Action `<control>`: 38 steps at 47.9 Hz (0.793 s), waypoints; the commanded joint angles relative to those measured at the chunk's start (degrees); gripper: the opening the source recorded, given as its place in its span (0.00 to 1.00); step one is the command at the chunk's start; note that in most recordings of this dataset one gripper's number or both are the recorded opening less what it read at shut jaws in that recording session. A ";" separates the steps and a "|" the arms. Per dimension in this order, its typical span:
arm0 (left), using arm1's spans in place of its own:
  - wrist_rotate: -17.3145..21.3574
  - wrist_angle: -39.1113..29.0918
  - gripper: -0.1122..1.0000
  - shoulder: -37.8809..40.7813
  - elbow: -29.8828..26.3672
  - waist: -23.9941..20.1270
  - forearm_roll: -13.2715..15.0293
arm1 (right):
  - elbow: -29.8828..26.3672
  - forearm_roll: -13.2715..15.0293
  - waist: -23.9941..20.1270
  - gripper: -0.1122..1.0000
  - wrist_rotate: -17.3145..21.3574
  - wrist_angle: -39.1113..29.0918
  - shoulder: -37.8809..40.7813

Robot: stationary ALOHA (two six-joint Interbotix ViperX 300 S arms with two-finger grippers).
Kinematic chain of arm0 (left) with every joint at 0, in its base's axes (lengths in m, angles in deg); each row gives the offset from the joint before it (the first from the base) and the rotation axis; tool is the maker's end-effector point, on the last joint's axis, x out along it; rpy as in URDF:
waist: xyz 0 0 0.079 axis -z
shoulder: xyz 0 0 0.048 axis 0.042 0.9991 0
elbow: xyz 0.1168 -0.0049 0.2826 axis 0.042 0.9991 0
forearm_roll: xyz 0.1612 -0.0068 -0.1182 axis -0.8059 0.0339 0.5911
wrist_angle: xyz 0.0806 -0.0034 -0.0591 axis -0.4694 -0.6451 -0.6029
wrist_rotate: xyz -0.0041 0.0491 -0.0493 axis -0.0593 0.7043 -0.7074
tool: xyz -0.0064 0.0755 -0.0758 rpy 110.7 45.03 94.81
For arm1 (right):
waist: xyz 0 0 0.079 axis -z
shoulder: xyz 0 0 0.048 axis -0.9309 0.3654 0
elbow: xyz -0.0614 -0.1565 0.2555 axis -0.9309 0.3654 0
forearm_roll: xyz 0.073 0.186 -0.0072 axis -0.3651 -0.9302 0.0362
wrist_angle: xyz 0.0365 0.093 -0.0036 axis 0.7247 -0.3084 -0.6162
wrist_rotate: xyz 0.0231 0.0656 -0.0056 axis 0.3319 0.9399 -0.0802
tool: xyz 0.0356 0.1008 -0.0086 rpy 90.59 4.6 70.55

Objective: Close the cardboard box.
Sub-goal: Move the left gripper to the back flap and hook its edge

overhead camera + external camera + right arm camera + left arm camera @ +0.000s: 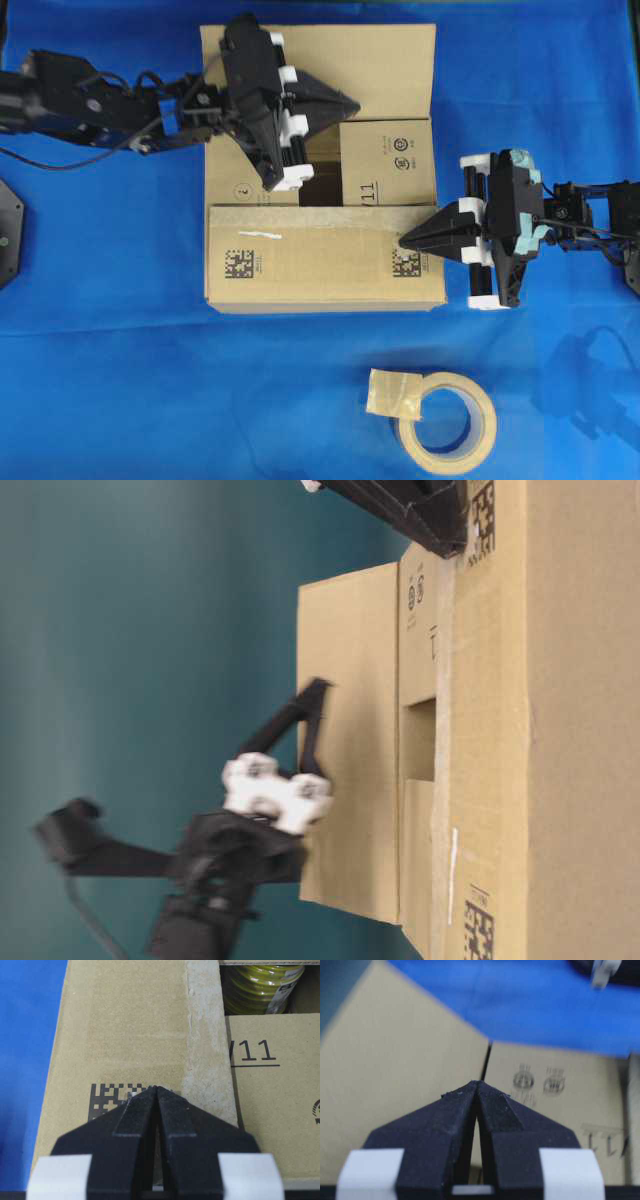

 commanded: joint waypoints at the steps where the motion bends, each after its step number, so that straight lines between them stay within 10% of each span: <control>1: 0.26 -2.81 0.10 -4.48 -2.29 -0.44 0.00 | -0.97 -0.18 -0.09 0.10 -0.09 0.26 -0.88; 38: 6.06 -37.88 0.10 1.67 -18.37 -16.26 0.00 | -1.05 0.09 0.18 0.10 -0.62 1.14 -0.88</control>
